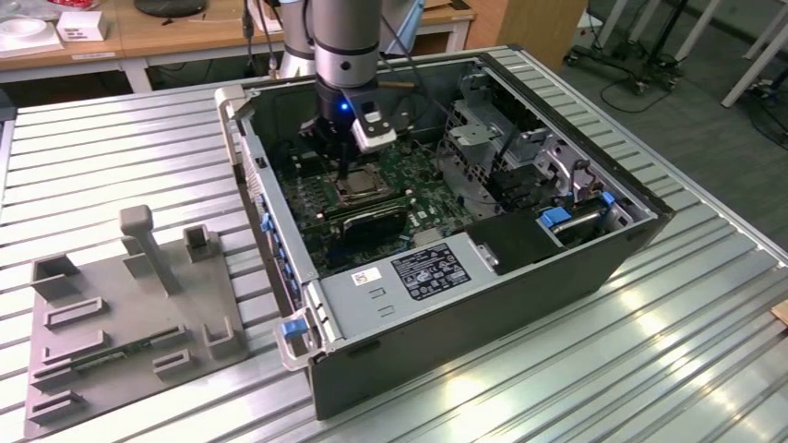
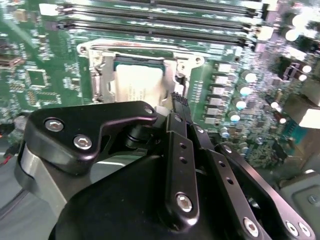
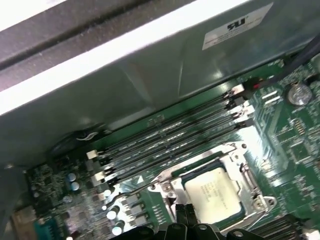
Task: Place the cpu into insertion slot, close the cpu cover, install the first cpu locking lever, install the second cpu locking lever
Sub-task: 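Close the cpu cover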
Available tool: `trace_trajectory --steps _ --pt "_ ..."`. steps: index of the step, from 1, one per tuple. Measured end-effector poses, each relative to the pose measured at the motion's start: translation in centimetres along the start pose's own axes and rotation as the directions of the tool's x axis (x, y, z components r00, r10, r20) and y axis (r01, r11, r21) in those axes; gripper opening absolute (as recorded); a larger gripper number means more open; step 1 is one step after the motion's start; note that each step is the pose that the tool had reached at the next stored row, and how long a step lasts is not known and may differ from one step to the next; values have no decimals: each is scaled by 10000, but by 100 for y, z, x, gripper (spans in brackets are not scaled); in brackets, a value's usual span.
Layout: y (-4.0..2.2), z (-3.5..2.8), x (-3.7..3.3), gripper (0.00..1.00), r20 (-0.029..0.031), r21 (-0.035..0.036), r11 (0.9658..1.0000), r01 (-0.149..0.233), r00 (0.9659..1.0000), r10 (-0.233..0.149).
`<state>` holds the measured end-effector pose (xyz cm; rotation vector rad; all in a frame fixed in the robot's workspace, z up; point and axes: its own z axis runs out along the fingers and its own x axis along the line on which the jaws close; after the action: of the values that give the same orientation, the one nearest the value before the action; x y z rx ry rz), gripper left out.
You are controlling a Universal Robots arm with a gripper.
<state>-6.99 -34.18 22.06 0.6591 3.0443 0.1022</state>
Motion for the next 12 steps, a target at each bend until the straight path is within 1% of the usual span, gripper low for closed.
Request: trace_trajectory --steps 2,3,4,5,6,9,10,12 --pt "0 1 0 11 206 -99 9998 179 9996 -177" --pt "0 1 0 11 295 -143 9995 285 9992 -281" --pt "0 2 0 11 351 -169 9991 393 9986 -387" --pt "0 4 0 11 370 -182 9985 510 9981 -503" --pt "0 6 0 11 368 -188 9976 669 9971 -662" --pt "-1 8 1 11 338 -189 9935 1123 9932 -1117" --pt "-1 10 0 11 327 -192 9913 1299 9911 -1293" --pt "-1 13 0 11 304 -195 9858 1665 9857 -1659"
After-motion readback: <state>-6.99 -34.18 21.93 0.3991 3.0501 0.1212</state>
